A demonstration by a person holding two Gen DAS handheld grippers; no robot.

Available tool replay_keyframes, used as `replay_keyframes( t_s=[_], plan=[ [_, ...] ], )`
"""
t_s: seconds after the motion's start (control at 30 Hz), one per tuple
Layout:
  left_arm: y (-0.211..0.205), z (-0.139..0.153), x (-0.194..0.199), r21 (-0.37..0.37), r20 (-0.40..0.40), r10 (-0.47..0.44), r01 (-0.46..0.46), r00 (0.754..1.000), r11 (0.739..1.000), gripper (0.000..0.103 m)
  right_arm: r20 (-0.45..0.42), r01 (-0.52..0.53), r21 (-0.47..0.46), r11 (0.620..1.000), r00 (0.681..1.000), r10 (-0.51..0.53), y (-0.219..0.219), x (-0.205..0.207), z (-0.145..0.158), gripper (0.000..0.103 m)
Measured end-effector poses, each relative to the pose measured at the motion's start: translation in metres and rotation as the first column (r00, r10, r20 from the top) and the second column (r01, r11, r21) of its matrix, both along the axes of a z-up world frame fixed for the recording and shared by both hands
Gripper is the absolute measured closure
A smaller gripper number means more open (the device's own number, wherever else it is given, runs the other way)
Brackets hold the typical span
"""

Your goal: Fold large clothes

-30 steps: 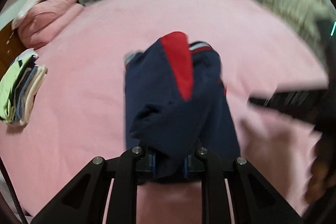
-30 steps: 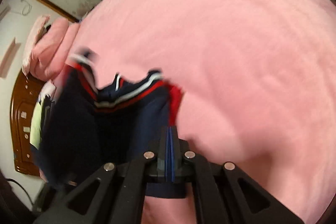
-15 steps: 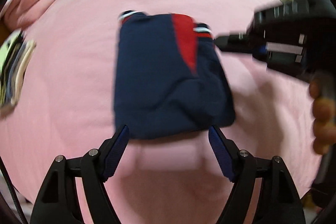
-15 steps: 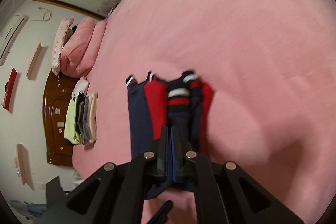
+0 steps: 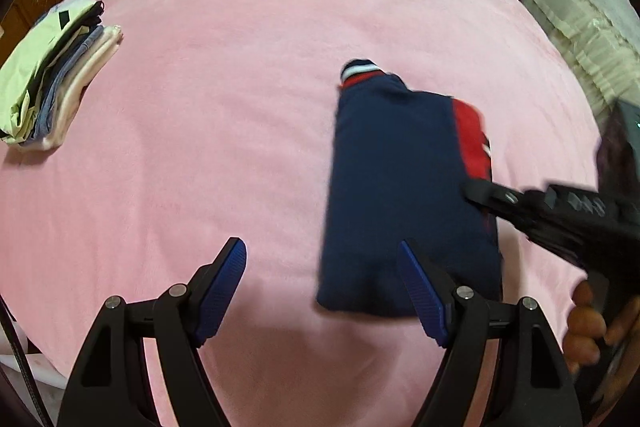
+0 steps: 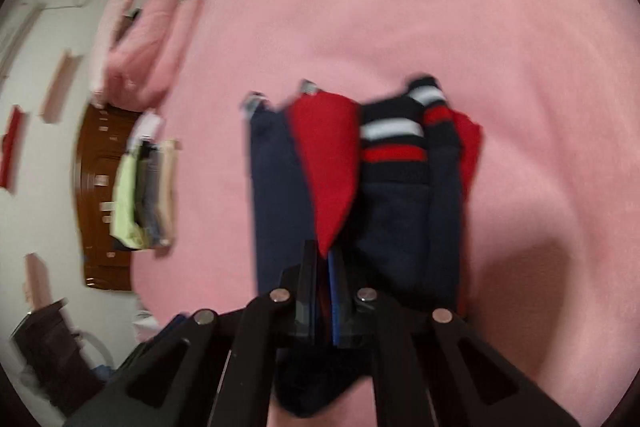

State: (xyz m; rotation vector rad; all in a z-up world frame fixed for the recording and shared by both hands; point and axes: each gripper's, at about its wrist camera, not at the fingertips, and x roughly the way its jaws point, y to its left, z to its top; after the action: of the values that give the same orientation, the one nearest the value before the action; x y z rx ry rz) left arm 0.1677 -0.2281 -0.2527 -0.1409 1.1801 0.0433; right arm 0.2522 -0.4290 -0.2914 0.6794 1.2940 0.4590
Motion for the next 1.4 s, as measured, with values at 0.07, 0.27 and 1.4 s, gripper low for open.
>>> replay_keyframes(
  t_s=[0.07,0.27,1.4],
  plan=[
    [0.001,0.007,0.003,-0.022,0.015,-0.002,0.002,1.000,1.000,0.027,0.026,0.011,-0.046,0.999,1.000,-0.010,-0.009,-0.007,0.011,0.099],
    [-0.004,0.010,0.017,-0.034,0.032,-0.057,0.058,0.998,0.998,0.027,-0.072,0.152,-0.098,0.984,0.985,-0.159,-0.049,-0.024,-0.015,0.099],
    [0.019,-0.013,0.070,-0.060,-0.042,-0.087,0.084,0.995,0.995,0.027,-0.033,0.011,-0.216,0.976,0.999,-0.018,0.005,0.000,-0.018,0.096]
  ],
)
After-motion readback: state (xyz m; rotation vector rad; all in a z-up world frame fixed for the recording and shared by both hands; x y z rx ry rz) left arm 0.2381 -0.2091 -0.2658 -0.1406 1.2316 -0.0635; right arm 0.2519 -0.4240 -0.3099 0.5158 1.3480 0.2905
